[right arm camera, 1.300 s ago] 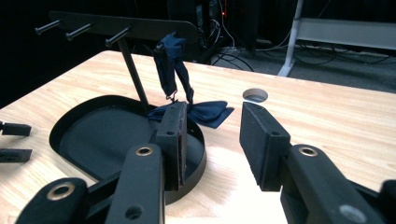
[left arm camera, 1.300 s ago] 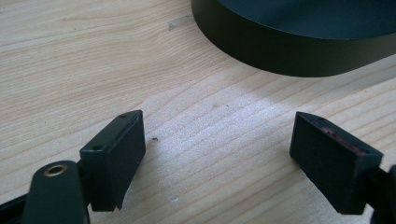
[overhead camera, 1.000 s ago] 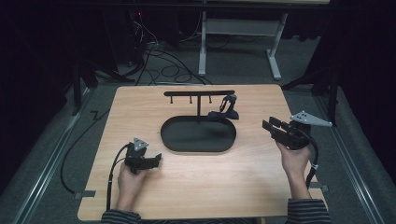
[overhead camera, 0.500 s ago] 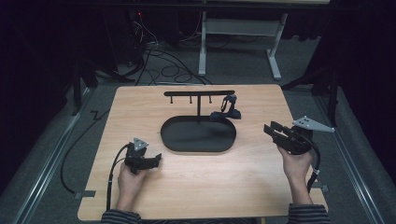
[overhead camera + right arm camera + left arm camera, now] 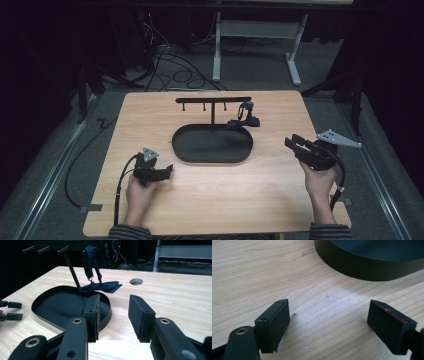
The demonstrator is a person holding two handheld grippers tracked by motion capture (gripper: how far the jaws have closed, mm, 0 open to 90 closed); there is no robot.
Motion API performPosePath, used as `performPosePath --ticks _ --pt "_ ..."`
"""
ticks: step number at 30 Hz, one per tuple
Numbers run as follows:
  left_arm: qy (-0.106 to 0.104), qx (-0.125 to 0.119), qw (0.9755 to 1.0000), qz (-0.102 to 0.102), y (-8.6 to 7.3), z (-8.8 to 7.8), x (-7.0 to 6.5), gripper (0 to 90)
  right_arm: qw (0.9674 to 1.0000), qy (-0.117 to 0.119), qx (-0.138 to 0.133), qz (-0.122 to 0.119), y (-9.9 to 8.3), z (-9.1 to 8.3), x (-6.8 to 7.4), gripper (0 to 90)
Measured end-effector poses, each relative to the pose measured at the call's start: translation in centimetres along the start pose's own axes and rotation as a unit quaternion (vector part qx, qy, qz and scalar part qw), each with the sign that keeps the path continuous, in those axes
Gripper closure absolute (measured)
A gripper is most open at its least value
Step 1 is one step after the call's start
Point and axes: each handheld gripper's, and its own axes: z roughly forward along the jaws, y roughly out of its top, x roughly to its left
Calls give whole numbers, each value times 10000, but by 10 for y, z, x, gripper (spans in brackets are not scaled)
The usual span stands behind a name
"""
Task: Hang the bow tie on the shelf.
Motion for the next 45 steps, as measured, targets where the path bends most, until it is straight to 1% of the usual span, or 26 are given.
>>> performPosePath --ticks 14,22,45 --pt "0 1 10000 0 0 0 0 187 9999 62 -11 112 -11 -1 0 632" --pt "1 0 10000 0 0 0 0 187 9998 96 38 193 -19 1 -1 633" --pt "0 1 10000 2 0 0 0 186 9991 263 186 289 -35 13 4 632"
